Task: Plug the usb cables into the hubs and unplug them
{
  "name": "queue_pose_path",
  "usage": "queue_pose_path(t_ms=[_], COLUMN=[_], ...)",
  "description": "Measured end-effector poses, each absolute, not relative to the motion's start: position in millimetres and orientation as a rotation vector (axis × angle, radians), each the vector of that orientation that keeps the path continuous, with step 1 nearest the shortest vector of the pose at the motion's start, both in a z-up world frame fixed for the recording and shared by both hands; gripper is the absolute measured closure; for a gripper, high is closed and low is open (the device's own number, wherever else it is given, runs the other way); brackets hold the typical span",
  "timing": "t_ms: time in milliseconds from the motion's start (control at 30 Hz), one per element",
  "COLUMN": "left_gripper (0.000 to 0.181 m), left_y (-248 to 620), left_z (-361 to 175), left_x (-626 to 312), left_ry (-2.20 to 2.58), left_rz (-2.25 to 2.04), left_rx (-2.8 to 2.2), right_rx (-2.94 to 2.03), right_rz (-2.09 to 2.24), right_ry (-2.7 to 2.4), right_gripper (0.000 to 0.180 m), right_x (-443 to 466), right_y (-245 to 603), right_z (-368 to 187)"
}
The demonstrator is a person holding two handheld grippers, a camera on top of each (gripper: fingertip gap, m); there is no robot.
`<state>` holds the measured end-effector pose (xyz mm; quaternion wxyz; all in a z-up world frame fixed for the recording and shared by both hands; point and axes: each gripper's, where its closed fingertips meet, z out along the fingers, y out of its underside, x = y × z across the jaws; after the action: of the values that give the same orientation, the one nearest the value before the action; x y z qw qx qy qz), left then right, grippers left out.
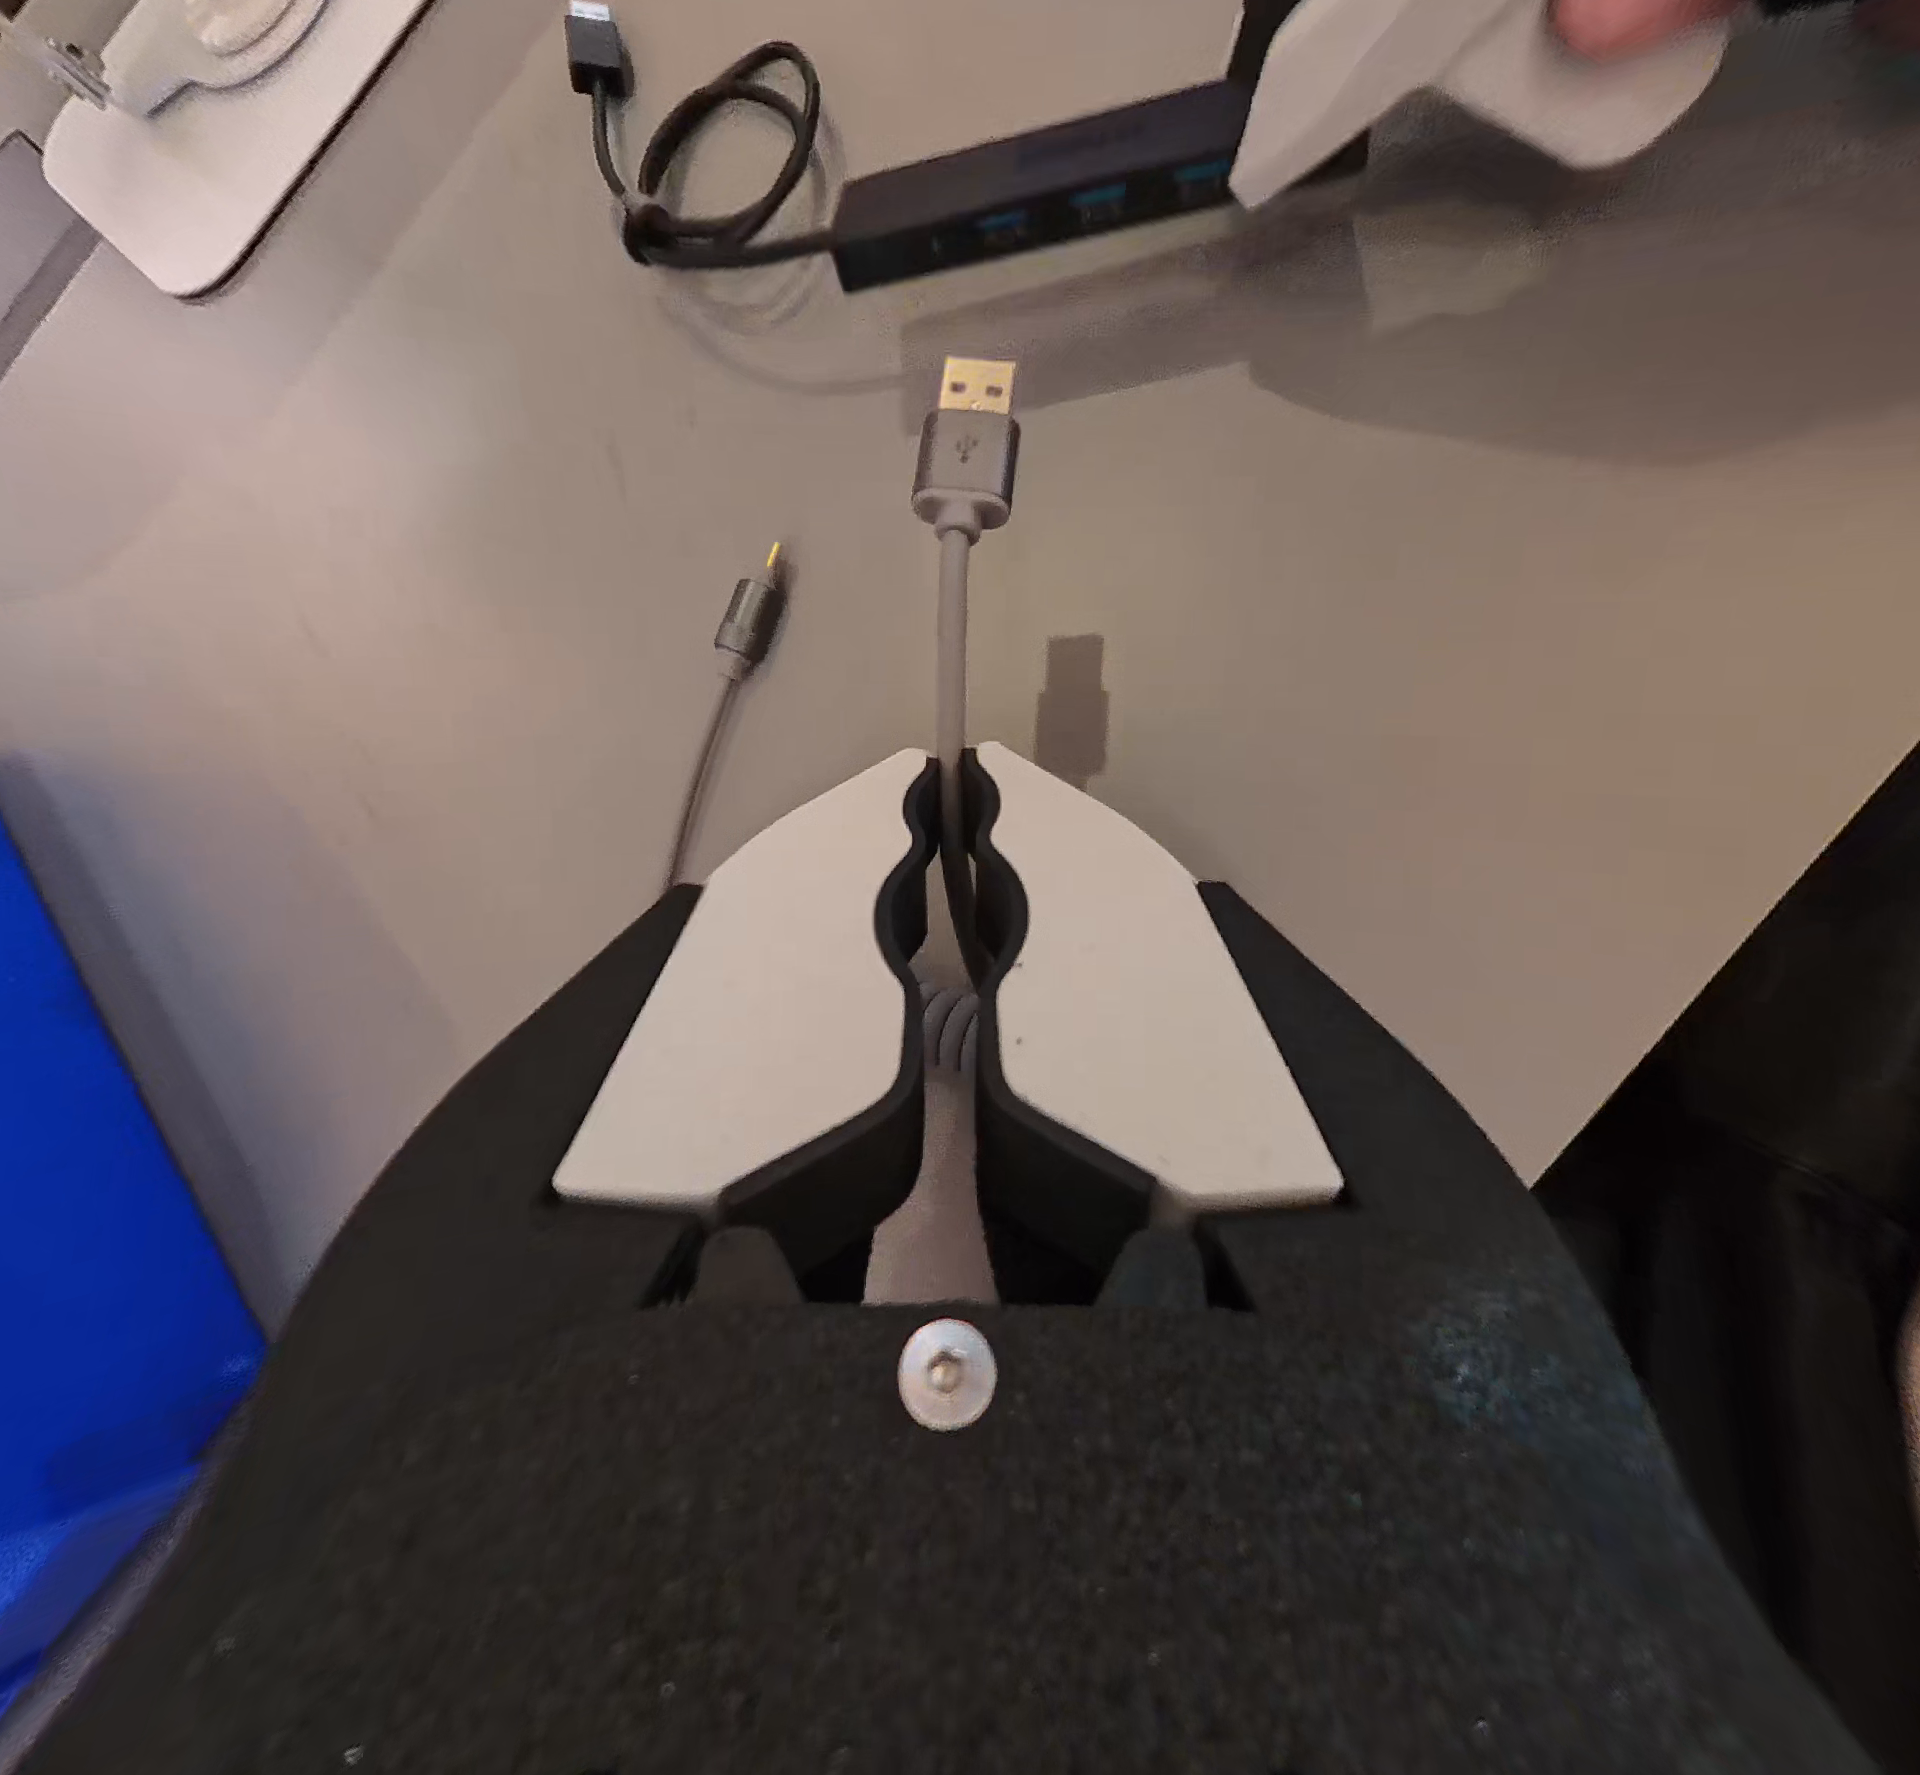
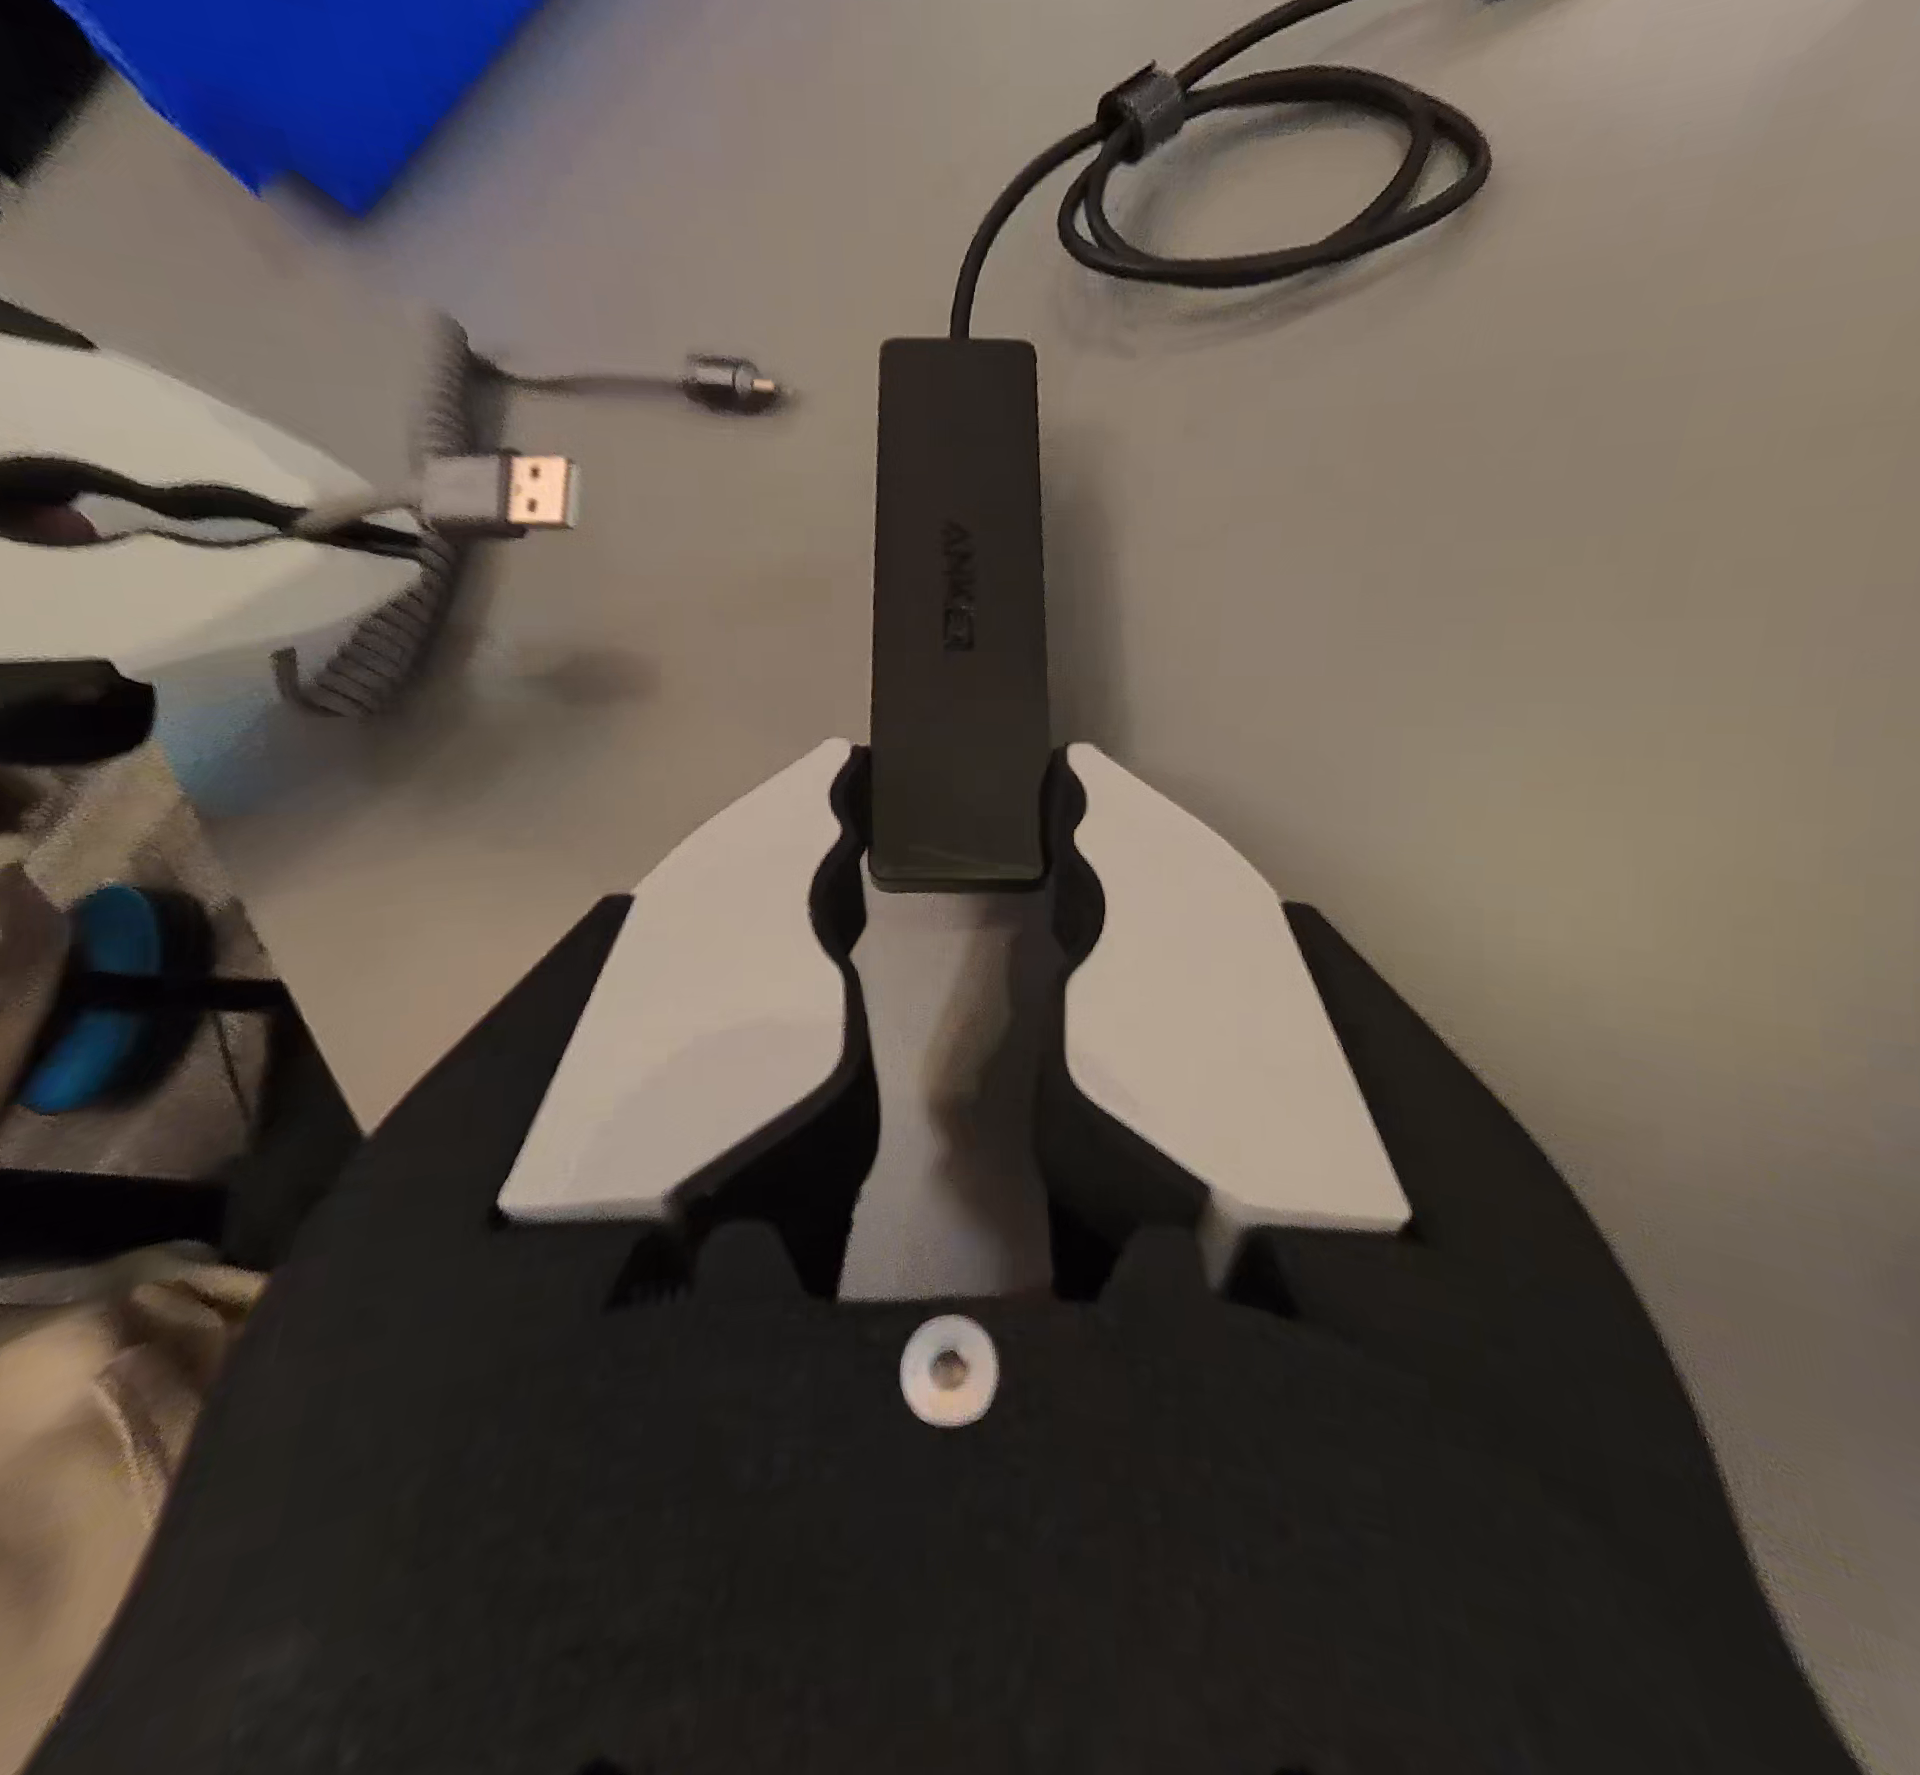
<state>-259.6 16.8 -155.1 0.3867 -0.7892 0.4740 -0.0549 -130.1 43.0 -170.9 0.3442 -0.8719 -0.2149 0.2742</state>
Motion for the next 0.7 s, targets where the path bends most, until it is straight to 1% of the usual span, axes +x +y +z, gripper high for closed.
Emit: queue_pose_path(t_ms=[100,300,533,700], left_gripper=[0.178,0.178,0.178,0.178], left_y=[17,23,22,25], left_z=[-148,-143,-131,-133], left_x=[-254,-245,-239,-243], left_ry=[1.225,1.210,1.216,1.222], left_rz=[-0.128,-0.164,-0.158,-0.112], left_rx=[-2.017,-2.126,-2.123,-2.155], right_rx=[-2.221,-2.157,-2.156,-2.144], right_rz=[0.778,0.764,0.793,0.804], right_ry=[-0.505,-0.510,-0.496,-0.502], right_gripper=[0.147,0.147,0.147,0.147], right_x=[-128,-137,-146,-150], right_y=[45,38,36,34], right_z=[-153,-130,-135,-133])
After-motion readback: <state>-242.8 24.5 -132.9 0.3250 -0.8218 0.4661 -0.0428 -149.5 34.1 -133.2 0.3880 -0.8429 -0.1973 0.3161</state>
